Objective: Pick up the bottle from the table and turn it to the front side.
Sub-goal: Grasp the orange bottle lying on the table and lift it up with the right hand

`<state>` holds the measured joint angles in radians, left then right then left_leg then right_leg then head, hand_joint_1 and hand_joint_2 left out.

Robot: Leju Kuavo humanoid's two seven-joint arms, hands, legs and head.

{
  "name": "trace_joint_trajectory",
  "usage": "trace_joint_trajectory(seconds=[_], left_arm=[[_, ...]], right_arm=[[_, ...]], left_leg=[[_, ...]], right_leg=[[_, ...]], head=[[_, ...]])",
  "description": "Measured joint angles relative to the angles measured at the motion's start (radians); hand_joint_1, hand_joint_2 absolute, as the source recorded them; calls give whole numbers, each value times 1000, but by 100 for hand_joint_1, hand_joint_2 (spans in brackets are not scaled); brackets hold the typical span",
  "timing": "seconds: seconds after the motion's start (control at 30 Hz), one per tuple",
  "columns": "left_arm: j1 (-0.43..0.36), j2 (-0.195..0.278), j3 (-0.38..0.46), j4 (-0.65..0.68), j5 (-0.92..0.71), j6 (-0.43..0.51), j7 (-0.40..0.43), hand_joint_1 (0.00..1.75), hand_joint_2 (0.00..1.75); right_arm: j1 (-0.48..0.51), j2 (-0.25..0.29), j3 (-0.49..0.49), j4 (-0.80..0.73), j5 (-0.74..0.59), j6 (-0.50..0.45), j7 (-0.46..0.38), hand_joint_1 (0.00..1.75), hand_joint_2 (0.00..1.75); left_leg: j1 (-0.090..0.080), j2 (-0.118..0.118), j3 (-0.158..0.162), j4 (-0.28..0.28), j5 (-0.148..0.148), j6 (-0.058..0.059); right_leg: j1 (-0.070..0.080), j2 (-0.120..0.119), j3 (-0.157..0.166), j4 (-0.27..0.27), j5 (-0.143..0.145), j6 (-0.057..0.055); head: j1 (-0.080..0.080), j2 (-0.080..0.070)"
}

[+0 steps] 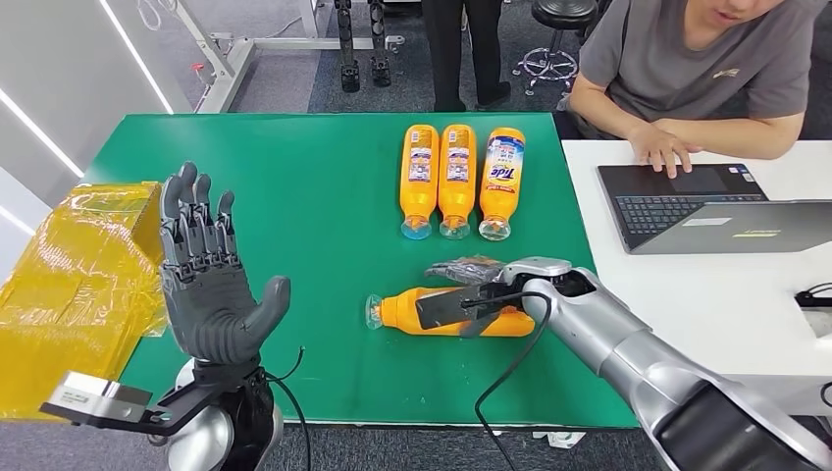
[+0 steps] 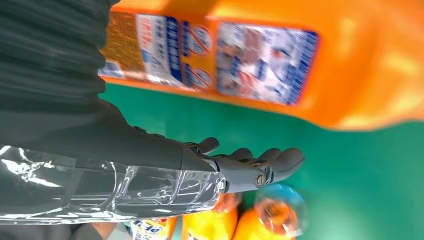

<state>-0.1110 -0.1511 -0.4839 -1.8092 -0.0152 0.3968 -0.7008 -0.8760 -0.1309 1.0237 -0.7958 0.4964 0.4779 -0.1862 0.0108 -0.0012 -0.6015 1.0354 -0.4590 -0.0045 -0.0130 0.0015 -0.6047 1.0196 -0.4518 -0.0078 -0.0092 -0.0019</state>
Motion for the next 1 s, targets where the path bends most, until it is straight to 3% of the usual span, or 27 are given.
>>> trace_joint_trajectory(seconds=[0.53, 0.73, 0.77, 0.87, 0.9, 1.0], left_arm=[[-21, -21, 21, 45, 14, -49, 0, 0, 175], [-21, -27, 23, 49, 14, -53, 0, 0, 175], [-21, -27, 24, 50, 14, -54, 0, 0, 175], [-20, -28, 24, 53, 12, -56, 0, 0, 175], [-20, -28, 24, 53, 11, -57, 0, 0, 175], [-20, -28, 26, 53, 7, -62, 0, 0, 175]], right_arm=[[-38, -128, 153, -25, 31, 46, 34, 0, 175], [-41, -151, 174, -39, 31, 44, 39, 0, 175], [-41, -152, 177, -40, 31, 40, 41, 15, 175], [-38, -156, 187, -43, 38, 5, 50, 146, 175], [-35, -156, 189, -43, 41, -19, 51, 174, 175], [-17, -157, 194, -43, 53, -110, 49, 175, 175]], left_leg=[[0, 0, 0, 0, 0, 0], [0, 0, 0, 0, 0, 0], [0, 0, 0, 0, 0, 0], [0, 0, 0, 0, 0, 0], [0, 0, 0, 0, 0, 0], [0, 0, 0, 0, 0, 0]], right_leg=[[0, 0, 0, 0, 0, 0], [0, 0, 0, 0, 0, 0], [0, 0, 0, 0, 0, 0], [0, 0, 0, 0, 0, 0], [0, 0, 0, 0, 0, 0], [0, 0, 0, 0, 0, 0]], head=[[0, 0], [0, 0], [0, 0], [0, 0], [0, 0], [0, 0]])
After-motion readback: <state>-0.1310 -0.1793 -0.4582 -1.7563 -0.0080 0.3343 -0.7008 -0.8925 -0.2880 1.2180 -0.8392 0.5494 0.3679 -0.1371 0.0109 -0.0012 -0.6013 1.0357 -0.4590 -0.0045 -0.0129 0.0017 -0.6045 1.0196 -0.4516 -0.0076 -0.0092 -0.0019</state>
